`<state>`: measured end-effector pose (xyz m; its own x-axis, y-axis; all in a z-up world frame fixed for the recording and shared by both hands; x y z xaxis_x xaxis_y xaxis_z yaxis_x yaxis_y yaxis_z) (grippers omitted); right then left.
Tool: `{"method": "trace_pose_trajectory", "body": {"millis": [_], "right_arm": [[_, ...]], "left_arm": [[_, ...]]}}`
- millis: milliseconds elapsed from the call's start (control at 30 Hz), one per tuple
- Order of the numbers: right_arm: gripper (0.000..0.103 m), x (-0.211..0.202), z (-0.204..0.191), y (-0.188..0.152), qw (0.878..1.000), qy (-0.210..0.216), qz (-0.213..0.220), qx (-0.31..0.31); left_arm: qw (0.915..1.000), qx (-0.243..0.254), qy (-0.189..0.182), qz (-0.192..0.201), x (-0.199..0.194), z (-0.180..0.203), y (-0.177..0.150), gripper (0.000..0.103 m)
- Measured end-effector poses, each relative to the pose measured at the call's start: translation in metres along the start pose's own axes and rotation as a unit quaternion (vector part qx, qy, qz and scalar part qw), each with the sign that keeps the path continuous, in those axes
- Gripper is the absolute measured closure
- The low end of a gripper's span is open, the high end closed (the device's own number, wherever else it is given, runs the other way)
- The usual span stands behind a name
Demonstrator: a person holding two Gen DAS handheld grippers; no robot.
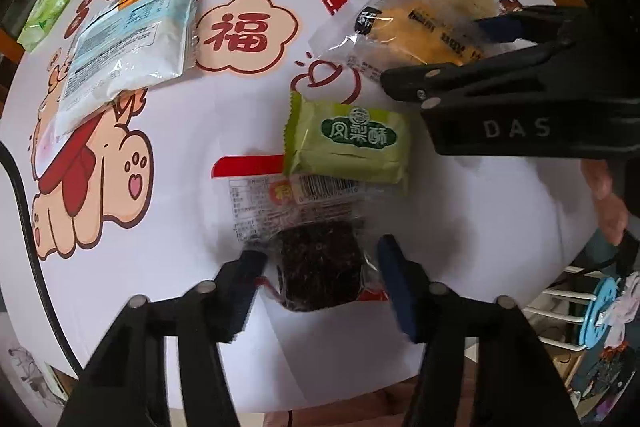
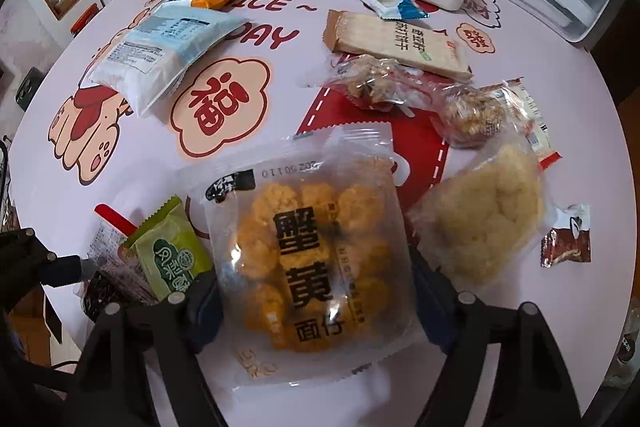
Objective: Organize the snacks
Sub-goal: 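Grasp the dark jerky packet with the left tool while the right grasps the yellow cake packet, then carry both packets into the white tray and open both tools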
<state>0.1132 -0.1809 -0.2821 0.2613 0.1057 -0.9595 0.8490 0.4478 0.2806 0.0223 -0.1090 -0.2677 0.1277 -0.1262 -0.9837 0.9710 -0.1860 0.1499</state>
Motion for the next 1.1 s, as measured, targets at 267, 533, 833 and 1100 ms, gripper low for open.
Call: {"method": "trace_pose_trajectory", "body": {"millis": [267,533,833,1100], "right_arm": [[0.029,-0.011,-0.006,-0.003,1.0,0.007,0.013,0.007],[0.029,-0.035,-0.007,0.006,0.998,0.017,0.048,0.021],[0.029,-0.055,-0.012,0.02,0.997,0.018,0.078,0.017],[0.029,-0.064,-0.008,0.029,0.995,0.024,0.091,0.027]], "left_arm": [[0.9997,-0.008,-0.003,0.023,-0.013,-0.006,0.014,0.06],[0.9975,-0.052,-0.042,0.025,-0.021,-0.037,0.014,0.063],[0.9933,-0.075,-0.058,0.065,-0.058,-0.065,0.015,0.085],[0.9932,-0.071,-0.065,0.066,-0.063,-0.069,0.021,0.085]]}}
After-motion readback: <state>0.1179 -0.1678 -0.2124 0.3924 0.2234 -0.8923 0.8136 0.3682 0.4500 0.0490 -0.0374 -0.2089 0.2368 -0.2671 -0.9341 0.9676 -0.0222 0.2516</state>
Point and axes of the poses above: each gripper's, at about its wrist camera, not at the fingertips, and x roughly the way its jaws point, z to its right, y to its top, the point moved 5 cm from there along x, roughly the way its jaws point, and after that the axes turned 3 degrees about -x, right-handed, at the moved point
